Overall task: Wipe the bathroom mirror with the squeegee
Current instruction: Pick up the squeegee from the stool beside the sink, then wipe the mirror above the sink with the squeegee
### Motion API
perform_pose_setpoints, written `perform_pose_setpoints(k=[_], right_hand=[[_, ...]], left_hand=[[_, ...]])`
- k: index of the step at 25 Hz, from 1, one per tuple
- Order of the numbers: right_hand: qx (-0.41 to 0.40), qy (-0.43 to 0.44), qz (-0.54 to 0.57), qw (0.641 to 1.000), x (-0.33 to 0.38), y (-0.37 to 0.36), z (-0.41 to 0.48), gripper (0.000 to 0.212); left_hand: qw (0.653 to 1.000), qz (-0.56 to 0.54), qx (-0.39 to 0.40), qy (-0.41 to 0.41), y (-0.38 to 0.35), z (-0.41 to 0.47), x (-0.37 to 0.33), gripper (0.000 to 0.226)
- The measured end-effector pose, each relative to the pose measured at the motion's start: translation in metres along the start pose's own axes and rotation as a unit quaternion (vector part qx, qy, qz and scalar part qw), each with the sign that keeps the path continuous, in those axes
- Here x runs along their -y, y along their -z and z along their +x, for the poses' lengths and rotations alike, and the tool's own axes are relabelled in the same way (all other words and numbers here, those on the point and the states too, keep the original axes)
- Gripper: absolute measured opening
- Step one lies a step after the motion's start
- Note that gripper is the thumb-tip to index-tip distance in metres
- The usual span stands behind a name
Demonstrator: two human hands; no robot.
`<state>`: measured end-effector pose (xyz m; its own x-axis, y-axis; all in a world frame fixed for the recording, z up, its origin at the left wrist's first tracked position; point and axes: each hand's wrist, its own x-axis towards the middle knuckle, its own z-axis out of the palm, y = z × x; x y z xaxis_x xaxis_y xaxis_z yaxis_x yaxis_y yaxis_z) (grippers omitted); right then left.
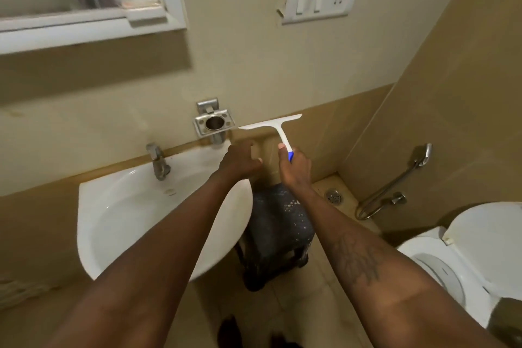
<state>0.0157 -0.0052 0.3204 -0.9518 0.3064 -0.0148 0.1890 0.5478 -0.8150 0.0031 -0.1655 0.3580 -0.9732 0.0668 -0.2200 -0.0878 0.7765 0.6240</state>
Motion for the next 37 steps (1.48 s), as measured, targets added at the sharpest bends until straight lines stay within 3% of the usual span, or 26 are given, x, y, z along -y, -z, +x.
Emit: perform_pose_setpoints(k=[3,12,17,30,32,37], right_hand=[[-0.008,0.047,-0.004,0.999,0.025,0.001,-0.002,0.045],[0.001,0.225,0.047,0.973,0.094,-0.018,-0.030,0.039],[0.010,0.276,0.084,0.957,0.134,-0.041,-0.056,0.035],[-0.051,0.309,0.132,0.940,0.200,-0.105,-0.153,0.044],[-0.088,0.320,0.150,0.931,0.216,-0.102,-0.163,0.043],[-0.137,0.331,0.202,0.911,0.260,-0.085,-0.176,0.038]], left_hand=[[0.999,0.027,-0.035,-0.011,0.035,-0.016,0.003,0.064],[0.981,0.063,-0.176,0.061,0.130,-0.088,0.038,0.063],[0.969,0.069,-0.225,0.074,0.177,-0.120,0.069,0.064],[0.964,0.120,-0.227,0.066,0.254,-0.185,0.152,0.061],[0.953,0.135,-0.268,0.046,0.264,-0.194,0.151,0.055],[0.887,0.179,-0.425,-0.011,0.299,-0.221,0.137,0.034]])
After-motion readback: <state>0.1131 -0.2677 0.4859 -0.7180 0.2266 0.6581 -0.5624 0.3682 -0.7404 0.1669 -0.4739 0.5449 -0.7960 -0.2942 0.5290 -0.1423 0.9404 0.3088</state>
